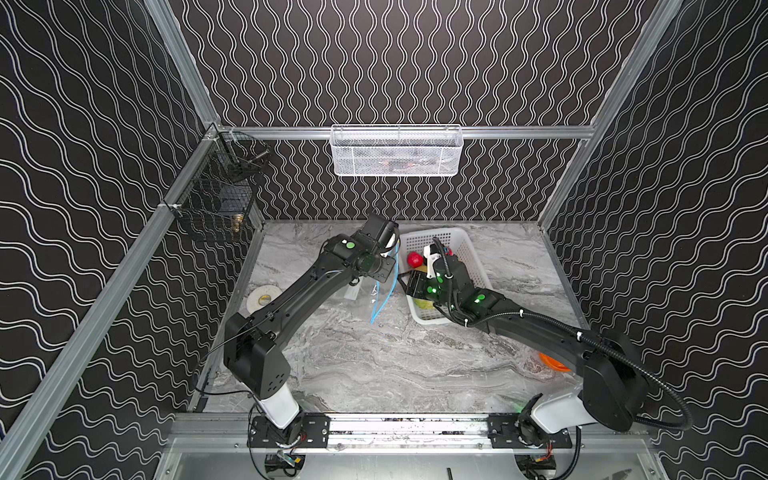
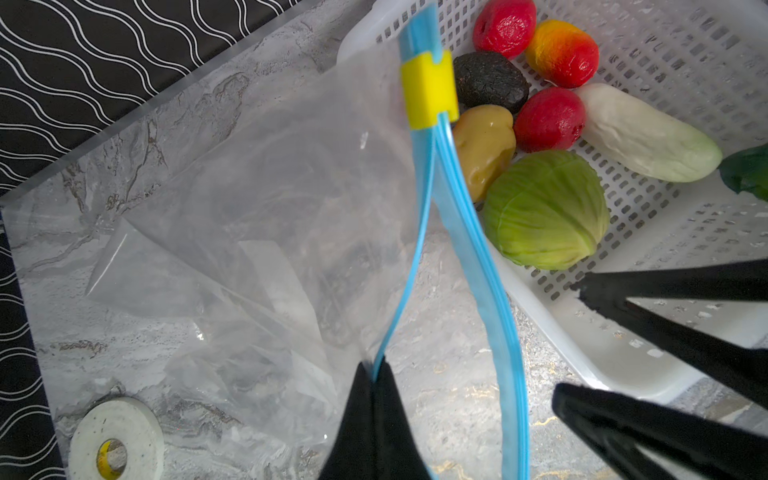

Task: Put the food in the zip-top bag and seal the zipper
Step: 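Lift the bag edge with the left gripper while the right reaches the other strip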

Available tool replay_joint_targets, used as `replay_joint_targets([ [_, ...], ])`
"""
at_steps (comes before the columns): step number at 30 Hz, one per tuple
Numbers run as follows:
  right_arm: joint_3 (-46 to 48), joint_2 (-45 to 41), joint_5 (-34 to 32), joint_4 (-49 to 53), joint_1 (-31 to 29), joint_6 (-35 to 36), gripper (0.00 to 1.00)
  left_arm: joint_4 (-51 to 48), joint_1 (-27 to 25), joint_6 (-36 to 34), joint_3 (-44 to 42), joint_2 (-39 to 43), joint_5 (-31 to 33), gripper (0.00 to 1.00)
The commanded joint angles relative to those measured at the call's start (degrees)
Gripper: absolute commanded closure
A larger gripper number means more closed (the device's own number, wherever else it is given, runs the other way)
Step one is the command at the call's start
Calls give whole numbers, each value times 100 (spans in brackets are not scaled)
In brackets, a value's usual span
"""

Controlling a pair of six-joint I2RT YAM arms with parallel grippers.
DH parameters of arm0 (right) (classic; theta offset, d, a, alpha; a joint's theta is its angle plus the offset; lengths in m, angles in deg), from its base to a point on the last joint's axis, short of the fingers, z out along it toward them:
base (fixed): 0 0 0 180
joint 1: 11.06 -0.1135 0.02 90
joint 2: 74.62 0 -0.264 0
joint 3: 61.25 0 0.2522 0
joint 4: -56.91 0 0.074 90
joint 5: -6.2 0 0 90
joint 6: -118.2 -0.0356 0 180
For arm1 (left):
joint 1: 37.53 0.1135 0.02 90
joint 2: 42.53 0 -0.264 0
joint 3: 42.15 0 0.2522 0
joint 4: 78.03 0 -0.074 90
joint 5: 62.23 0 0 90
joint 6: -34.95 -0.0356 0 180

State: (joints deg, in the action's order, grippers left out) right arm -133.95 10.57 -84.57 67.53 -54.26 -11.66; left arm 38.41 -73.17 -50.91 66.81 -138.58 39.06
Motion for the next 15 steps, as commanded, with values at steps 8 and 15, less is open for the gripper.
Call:
replay_joint_targets([
  [8,-387,327,104,-334,-127,-79,47,53,48,-124,-53,172,-337,100],
  [15,-576,743,7,-225,-154,-253,66,-10,48,-114,12,260,-534,100],
])
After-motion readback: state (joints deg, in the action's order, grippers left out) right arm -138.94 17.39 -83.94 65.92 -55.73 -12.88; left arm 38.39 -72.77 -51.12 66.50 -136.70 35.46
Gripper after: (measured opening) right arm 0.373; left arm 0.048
